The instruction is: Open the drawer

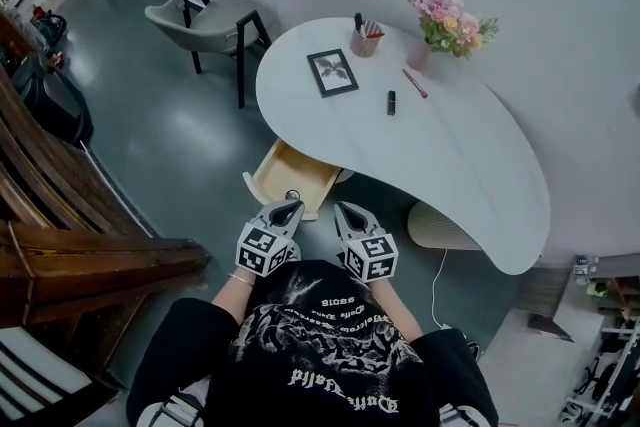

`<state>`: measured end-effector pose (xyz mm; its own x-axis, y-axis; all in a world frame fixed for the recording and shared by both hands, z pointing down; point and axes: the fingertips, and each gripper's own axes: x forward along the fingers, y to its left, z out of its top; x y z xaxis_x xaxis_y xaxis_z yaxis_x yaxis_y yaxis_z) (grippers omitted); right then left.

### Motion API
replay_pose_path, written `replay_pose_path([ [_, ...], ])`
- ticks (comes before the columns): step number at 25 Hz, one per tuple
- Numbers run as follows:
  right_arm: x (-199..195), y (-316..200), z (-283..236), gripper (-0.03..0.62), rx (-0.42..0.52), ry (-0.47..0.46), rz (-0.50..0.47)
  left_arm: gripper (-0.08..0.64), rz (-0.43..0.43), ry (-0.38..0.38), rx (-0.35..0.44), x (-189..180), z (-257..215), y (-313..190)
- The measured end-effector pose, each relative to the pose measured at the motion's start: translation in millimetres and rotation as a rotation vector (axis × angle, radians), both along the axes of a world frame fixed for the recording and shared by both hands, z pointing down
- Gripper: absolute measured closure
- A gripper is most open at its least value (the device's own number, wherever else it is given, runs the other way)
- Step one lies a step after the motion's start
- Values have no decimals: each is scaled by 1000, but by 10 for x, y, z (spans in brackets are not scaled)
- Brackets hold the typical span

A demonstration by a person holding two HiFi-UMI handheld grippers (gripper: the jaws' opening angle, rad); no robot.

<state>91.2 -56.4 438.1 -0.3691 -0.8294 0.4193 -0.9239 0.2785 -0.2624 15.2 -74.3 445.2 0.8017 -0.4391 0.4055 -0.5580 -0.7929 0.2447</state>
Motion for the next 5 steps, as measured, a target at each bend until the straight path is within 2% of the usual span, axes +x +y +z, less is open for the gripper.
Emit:
replay_pose_path([
  [5,32,-8,0,566,-4,1,-3,535,-2,-5,-1,26,-13,-14],
])
